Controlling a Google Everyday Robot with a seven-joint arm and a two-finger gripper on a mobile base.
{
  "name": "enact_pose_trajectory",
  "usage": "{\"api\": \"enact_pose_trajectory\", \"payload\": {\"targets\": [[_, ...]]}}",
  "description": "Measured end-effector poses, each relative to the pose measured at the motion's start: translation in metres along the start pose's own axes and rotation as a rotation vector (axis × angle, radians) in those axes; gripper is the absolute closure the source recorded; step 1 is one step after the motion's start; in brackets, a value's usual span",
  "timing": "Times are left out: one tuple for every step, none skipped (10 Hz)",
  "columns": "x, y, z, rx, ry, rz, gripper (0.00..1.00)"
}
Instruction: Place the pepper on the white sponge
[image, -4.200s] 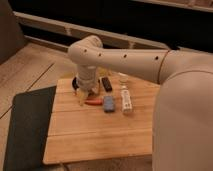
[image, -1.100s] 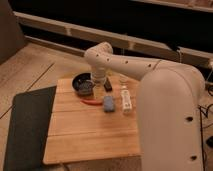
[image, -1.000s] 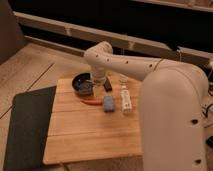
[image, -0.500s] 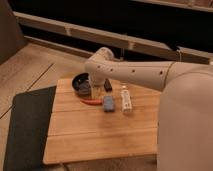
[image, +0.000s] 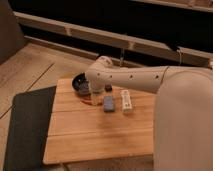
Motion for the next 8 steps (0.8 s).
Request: {"api": "enact_pose_trajectory", "payload": {"targets": [[-0.003, 0.003, 0.006, -0.016, -0.002, -0.002, 0.35], [-0.009, 0.006, 0.011, -0.033, -0.002, -0.01, 0.35], [-0.015, 0.012, 0.017, -0.051, 0.004, -0.019, 0.35], [-0.02, 0.02, 0.026, -0.081, 0.015, -0.025, 0.35], [-0.017, 0.022, 0.033, -0.098, 0.033, -0.024, 0.35], [-0.016, 0.024, 0.037, -0.112, 0.044, -0.018, 0.35], [-0.014, 0.025, 0.042, -0.123, 0.058, -0.013, 0.35], [-0.012, 0.025, 0.048, -0.135, 0.075, -0.01, 0.35]]}}
